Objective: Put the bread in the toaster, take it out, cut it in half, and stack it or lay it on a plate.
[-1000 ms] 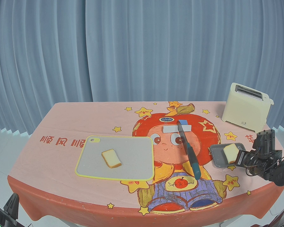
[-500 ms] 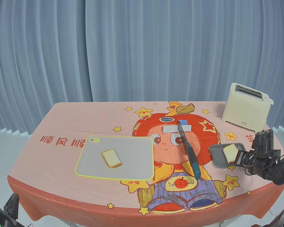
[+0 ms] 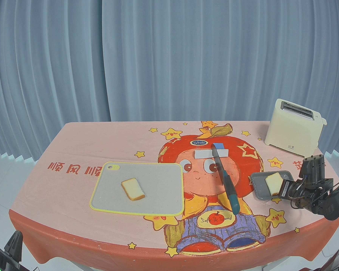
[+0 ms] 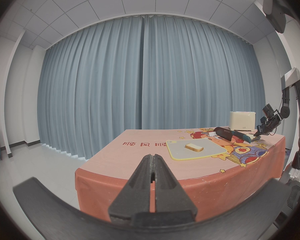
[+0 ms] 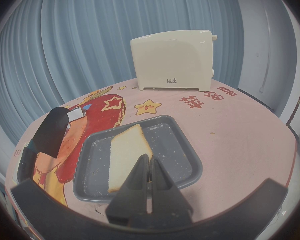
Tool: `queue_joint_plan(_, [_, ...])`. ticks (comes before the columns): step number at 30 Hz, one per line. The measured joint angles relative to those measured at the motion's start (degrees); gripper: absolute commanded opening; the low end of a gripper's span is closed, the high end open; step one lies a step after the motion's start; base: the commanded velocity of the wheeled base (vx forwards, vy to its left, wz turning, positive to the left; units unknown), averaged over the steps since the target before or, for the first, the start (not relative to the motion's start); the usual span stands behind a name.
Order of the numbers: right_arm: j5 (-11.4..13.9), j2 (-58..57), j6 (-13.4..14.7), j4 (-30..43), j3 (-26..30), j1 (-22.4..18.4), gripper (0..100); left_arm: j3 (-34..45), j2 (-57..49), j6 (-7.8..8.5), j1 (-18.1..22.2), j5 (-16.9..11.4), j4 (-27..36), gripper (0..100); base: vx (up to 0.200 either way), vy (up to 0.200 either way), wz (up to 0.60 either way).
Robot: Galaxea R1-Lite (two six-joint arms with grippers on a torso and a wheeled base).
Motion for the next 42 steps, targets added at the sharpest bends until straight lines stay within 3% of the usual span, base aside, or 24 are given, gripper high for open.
queue_joint_plan(27, [-0.09,-0.79,0.17,0.01,-0.55,0.67,100,0.0,0.0,0.0,0.02,0.0,-0.02,0,0.0,0.0,0.0])
queue_joint_plan(42, [-0.61,-10.11,-0.6,0.22,-0.44,5.33,100,0.0,0.0,0.0,0.0,0.0,0.02,0,0.0,0.0,0.0])
